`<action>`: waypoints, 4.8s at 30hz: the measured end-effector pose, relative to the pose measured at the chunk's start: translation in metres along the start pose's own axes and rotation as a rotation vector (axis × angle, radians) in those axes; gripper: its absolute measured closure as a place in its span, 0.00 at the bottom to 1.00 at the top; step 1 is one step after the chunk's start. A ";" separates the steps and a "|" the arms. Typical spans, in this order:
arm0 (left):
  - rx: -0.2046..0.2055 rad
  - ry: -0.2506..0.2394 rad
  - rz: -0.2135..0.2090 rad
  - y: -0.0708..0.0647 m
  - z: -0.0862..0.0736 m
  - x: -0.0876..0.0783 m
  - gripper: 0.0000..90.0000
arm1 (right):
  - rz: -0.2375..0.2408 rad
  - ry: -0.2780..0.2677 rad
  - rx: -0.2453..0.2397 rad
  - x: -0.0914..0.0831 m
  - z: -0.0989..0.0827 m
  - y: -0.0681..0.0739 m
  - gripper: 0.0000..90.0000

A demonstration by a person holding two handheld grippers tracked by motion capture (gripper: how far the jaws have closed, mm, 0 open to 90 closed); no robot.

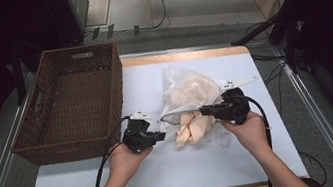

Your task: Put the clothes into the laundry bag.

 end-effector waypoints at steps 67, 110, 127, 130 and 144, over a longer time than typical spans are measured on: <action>0.147 0.027 0.074 -0.032 -0.023 0.058 1.00 | -0.008 -0.002 -0.026 -0.005 -0.008 0.022 0.98; 0.167 -0.004 0.068 -0.063 -0.005 0.090 0.88 | -0.017 0.002 -0.021 -0.008 -0.011 0.020 0.98; 0.108 -0.148 0.139 -0.035 0.047 0.040 0.91 | 0.001 -0.017 -0.009 -0.008 -0.007 0.024 0.98; 0.124 -0.133 0.170 -0.030 0.052 0.048 0.91 | 0.001 -0.007 -0.014 -0.005 -0.008 0.024 0.98; 0.122 -0.095 0.228 -0.008 0.069 0.092 0.90 | -0.024 0.020 0.002 0.006 -0.011 0.016 0.98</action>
Point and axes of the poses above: each handheld gripper's, and its own axes: x roughly forward along the jaws, z roughly out of its top, y roughly to its left, the point moved 9 cm from there along x, roughly forward along the jaws, and after that the axes turned 1 degree about -z, right-handed, at the moved point
